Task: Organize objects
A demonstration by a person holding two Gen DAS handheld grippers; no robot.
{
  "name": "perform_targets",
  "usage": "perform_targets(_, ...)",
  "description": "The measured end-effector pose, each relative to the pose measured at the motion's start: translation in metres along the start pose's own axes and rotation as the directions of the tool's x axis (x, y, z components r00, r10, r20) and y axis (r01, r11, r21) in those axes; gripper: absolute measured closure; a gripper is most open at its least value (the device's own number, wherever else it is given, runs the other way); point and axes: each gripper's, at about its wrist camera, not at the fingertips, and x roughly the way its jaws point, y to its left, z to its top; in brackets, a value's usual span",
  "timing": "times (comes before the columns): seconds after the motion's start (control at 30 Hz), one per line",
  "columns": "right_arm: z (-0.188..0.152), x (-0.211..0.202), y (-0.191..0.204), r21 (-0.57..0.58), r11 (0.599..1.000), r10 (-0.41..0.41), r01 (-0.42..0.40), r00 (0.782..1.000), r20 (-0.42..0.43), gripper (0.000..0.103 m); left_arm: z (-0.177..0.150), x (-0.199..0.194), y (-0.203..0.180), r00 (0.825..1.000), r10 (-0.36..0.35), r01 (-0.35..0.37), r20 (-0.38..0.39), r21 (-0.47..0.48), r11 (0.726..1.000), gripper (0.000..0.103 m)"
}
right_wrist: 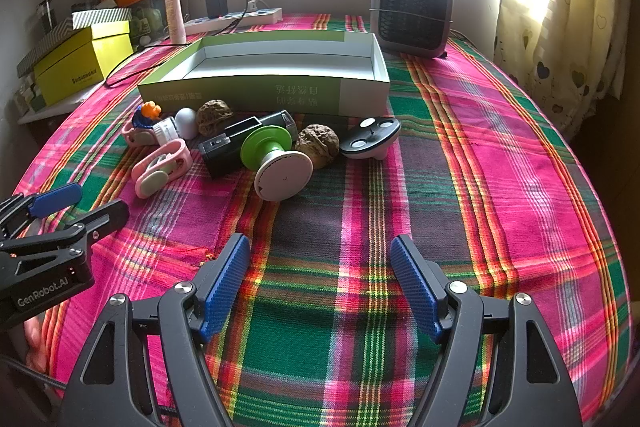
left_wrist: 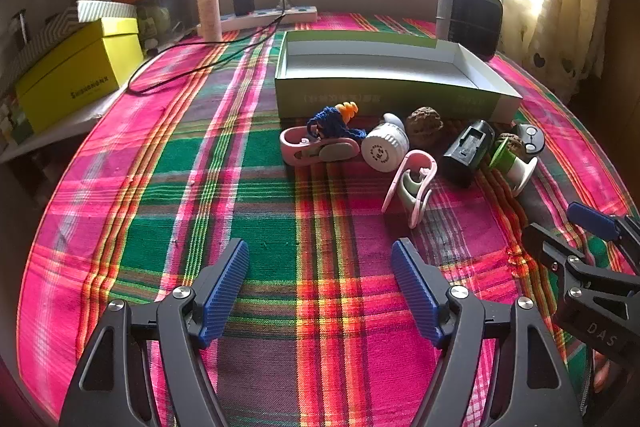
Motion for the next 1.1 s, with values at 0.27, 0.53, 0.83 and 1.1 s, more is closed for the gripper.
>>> perform_targets(0.27, 0.0008, 0.0009, -0.0002, 0.000, 1.000, 0.000, 0.000, 1.000, 0.000, 0.030, 0.0025, 0.0003, 0.0023, 1.000, 0.002, -0.002, -0.013, -0.003, 1.000, 0.028)
perform_targets(0.53, 0.0005, 0.0009, 0.0003, 0.000, 1.000, 0.000, 0.000, 1.000, 0.001, 0.030, 0.0047, 0.0021, 0.0027, 0.999, 0.004, -0.004, -0.032, 0.001, 1.000, 0.028)
perform_targets(0.83, -0.0003, 0.0002, -0.0004, 0.001, 1.000, 0.001, -0.001, 1.000, 0.000, 0.030, 0.0043, 0.0023, 0.0002, 1.000, 0.009, -0.009, -0.027, 0.005, 1.000, 0.028)
perform_targets(1.1, 0.0001, 0.0006, -0.0006, 0.000, 1.000, 0.000, 0.000, 1.000, 0.000, 0.030, 0.0051, 0.0021, -0.0008, 1.000, 0.011, -0.011, -0.028, 0.003, 1.000, 0.028)
